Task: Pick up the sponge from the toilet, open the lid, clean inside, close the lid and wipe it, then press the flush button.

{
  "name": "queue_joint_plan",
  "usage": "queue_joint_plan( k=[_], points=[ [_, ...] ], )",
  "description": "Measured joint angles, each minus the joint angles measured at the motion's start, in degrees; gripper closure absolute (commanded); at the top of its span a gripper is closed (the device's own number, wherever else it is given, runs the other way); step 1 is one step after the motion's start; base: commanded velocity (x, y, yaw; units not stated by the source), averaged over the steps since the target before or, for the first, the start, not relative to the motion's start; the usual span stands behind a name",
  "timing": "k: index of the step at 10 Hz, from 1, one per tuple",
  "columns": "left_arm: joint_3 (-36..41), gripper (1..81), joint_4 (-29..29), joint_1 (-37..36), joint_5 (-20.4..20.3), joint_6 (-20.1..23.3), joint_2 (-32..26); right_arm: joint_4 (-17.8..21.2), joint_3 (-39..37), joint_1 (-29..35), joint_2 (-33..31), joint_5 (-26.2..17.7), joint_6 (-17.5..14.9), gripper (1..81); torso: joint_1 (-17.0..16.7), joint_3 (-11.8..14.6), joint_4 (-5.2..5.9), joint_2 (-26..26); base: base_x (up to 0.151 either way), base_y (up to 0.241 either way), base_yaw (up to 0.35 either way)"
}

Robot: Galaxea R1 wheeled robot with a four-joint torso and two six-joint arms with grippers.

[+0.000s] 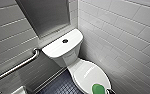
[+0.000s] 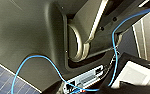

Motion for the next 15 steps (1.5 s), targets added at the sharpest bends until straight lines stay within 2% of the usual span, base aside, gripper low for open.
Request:
queue_joint_plan(
  k=[4, 9, 11, 13, 15],
  points=[
    [0.0, 1.0, 0.0, 0.0, 0.0, 0.0, 0.0, 2.3, 3.1, -10.8, -10.6, 6.8, 0.3, 81.1, 0.0, 0.0, 0.0, 0.0, 0.0, 0.0, 0.0],
    [0.0, 1.0, 0.0, 0.0, 0.2, 0.0, -0.1, 3.1, 6.0, -29.1, -14.9, 11.7, 0.2, 81.1, 0.0, 0.0, 0.0, 0.0, 0.0, 0.0, 0.0],
    [0.0, 1.0, 0.0, -0.2, 0.0, 0.0, 0.0, 0.8, 6.2, -35.0, -13.5, 13.3, -0.1, 81.1, -1.0, 0.0, 0.0, 1.5, 0.0, 0.0, 0.0],
    [-0.1, 1.0, 0.0, -0.1, 0.0, 0.0, 0.0, -2.3, 3.8, -37.4, -7.9, 14.4, -0.3, 81.1, -3.2, 0.4, 0.0, 5.0, 0.0, 0.0, 0.0],
    [-0.1, 1.0, 0.0, 0.0, 0.1, 0.0, 0.0, -4.6, 0.2, -40.5, -3.0, 14.9, -0.5, 81.1, -5.2, 3.1, 0.0, 8.2, 0.0, 0.0, 0.0]
  ],
)
